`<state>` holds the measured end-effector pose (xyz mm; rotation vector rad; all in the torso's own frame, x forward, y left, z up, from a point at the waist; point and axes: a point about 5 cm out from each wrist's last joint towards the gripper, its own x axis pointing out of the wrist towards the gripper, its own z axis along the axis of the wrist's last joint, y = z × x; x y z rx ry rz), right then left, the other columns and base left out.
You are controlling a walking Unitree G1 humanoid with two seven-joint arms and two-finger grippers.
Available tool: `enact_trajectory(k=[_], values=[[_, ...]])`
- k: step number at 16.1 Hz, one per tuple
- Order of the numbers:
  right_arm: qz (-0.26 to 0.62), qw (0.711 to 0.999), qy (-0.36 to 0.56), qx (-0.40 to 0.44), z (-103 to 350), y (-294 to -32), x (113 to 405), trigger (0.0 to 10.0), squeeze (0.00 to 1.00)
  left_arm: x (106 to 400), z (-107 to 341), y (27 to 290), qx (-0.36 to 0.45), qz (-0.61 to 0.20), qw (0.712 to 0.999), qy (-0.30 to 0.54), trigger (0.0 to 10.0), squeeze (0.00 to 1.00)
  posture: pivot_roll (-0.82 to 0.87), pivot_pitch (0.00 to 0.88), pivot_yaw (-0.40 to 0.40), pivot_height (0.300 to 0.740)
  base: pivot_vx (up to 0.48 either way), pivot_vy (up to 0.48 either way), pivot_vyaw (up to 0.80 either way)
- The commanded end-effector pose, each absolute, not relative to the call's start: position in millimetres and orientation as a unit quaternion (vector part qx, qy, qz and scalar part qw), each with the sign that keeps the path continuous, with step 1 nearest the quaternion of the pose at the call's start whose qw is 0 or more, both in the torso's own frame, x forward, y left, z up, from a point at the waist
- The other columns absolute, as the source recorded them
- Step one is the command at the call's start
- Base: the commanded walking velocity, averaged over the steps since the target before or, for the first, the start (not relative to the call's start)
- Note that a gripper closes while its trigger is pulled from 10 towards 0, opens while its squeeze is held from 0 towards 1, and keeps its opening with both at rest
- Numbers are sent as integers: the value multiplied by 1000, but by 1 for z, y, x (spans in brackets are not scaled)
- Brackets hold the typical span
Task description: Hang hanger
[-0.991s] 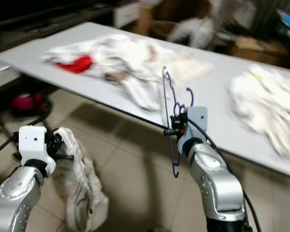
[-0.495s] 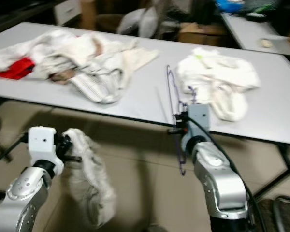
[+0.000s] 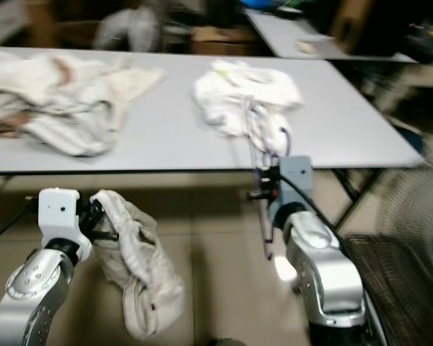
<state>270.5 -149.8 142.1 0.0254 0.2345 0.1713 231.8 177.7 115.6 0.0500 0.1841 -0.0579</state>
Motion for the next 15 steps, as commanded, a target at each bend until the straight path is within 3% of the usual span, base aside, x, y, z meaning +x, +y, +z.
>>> enact_trajectory(k=[1,4,11,15], values=[[83,991,108,0,144,-153,270,10000,0,235,129,171,30,-35,998,53,10000,0,-49,0,-10,740,0,-480,0],[98,989,107,-22,146,-152,272,10000,0,235,127,167,32,-40,997,54,10000,0,-61,0,-2,740,0,-467,0],[165,982,87,-40,153,-149,273,10000,0,243,140,166,27,-40,999,10,10000,0,-76,0,-10,740,0,0,0],[190,978,71,-56,160,-153,276,10000,0,253,150,172,28,-37,999,-6,10000,0,-79,0,-8,740,290,0,-747]])
